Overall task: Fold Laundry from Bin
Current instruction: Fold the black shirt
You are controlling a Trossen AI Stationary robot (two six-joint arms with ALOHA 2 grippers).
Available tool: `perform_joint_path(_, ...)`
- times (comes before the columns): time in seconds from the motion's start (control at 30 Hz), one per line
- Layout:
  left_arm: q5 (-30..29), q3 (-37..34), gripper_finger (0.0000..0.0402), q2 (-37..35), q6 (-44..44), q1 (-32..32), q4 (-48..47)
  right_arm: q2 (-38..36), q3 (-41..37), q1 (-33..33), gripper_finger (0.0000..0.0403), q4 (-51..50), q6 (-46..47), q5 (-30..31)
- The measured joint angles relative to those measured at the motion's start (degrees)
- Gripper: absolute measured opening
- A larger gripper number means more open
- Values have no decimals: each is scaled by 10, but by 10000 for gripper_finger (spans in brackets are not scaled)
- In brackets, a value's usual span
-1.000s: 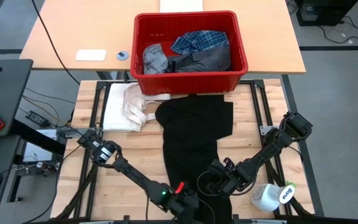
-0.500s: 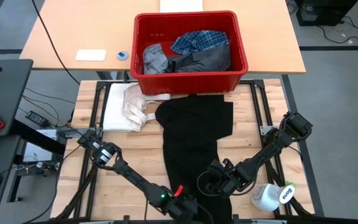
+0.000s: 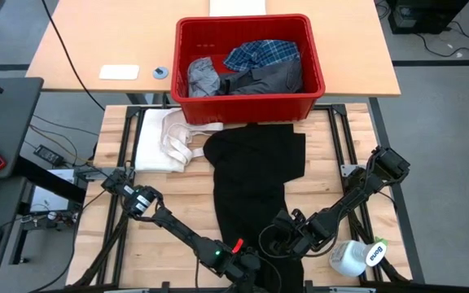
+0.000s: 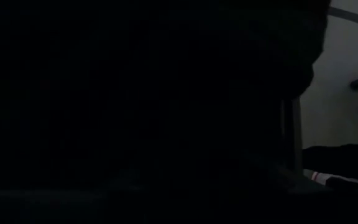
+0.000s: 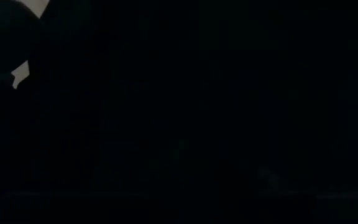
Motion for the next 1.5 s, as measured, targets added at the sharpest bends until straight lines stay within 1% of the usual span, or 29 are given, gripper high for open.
perform_joint_path(0.1,-9,0,127,0,-13,-1,-4,0,0,2,94,2,0,0)
perform_joint_path(0.3,-7,5,17,1,-31,0,4,0,0,8,93,2,0,0)
perform_joint_path(0.33,-6,6,9,1,-29,0,2,0,0,10,94,2,0,0)
perform_joint_path(0.53,-1,27,3,1,-13,-1,-38,0,0,15,92,2,0,2)
perform_joint_path(0.67,29,67,3,1,17,0,-51,0,0,15,92,2,0,2)
perform_joint_path(0.77,38,93,16,1,11,2,-80,0,0,15,92,2,1,9)
perform_joint_path(0.83,38,96,36,0,6,3,-91,0,0,15,92,2,4,13)
perform_joint_path(0.9,41,96,69,1,3,3,-94,0,0,15,92,2,8,17)
perform_joint_path(1.1,36,97,192,3,-22,5,-143,0,0,15,92,2,9,19)
perform_joint_path(1.2,29,97,235,3,-14,9,-149,0,0,15,92,2,9,21)
perform_joint_path(1.27,29,97,250,4,-9,12,-146,0,0,15,92,2,9,22)
perform_joint_path(1.33,31,97,254,3,-8,15,-136,0,0,15,92,2,9,22)
perform_joint_path(1.5,34,97,235,3,-7,19,-117,0,0,15,92,2,9,22)
